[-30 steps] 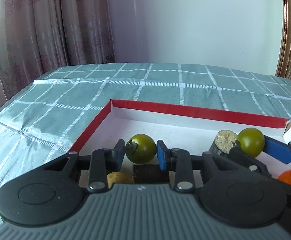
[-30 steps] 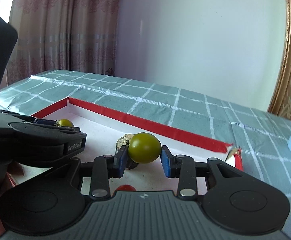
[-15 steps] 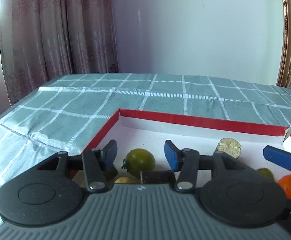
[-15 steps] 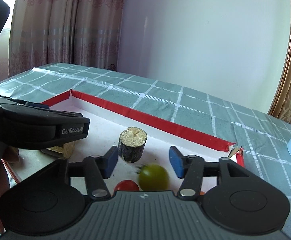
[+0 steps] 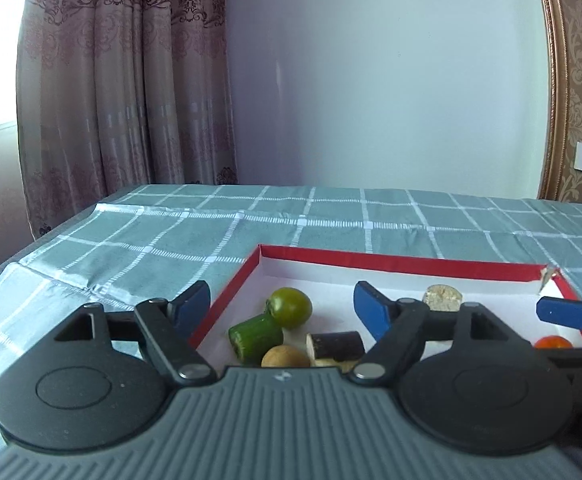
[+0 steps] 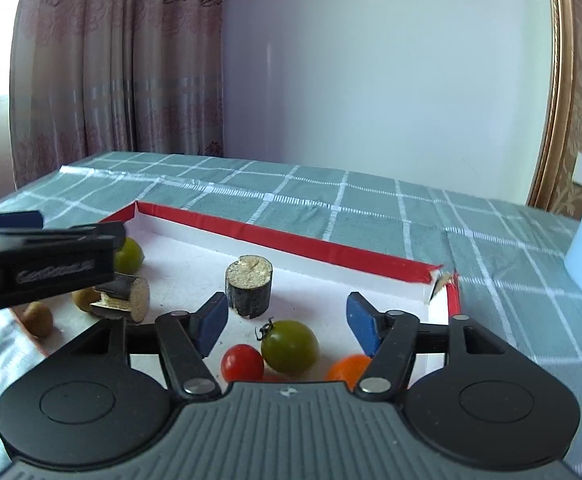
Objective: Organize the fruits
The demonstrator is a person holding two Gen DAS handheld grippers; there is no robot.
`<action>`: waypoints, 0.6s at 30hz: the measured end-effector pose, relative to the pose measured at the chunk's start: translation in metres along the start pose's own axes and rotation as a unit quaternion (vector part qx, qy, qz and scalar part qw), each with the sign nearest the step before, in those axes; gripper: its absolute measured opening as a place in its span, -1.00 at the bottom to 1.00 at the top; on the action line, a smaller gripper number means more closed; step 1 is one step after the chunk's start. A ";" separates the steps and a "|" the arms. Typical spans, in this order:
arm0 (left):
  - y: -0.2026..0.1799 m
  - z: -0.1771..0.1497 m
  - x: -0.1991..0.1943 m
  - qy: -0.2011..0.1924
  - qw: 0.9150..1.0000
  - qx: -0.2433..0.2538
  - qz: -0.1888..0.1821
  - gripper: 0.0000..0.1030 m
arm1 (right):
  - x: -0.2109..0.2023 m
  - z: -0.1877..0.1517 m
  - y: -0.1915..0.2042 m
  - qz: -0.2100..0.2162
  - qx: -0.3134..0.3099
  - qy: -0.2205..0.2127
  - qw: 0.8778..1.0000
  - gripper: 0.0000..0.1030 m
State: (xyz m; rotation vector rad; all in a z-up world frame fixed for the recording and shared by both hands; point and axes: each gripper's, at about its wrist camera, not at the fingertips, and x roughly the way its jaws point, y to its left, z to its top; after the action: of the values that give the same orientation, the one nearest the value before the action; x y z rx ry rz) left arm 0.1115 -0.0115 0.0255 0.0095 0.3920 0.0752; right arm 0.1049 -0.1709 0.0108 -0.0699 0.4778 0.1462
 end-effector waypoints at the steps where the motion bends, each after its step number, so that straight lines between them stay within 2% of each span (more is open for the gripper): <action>1: 0.002 -0.002 -0.005 0.000 1.000 -0.004 -0.002 0.52 | -0.003 -0.001 -0.002 0.001 0.007 0.002 1.000 0.31; 4: 0.007 -0.007 -0.016 0.006 1.000 -0.009 -0.009 0.62 | -0.014 -0.004 -0.003 0.004 0.018 0.008 1.000 0.31; 15: 0.024 -0.030 -0.056 0.041 0.998 -0.035 -0.035 0.77 | -0.064 -0.032 0.000 0.035 0.050 0.030 0.998 0.32; 18: 0.025 -0.042 -0.064 0.055 0.997 -0.026 -0.036 0.79 | -0.077 -0.040 0.002 0.046 0.051 0.031 0.997 0.43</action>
State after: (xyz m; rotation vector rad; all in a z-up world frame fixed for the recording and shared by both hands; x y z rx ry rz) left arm 0.0347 0.0086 0.0119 -0.0610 0.4997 0.0144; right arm 0.0194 -0.1827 0.0109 0.0474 0.5503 0.2104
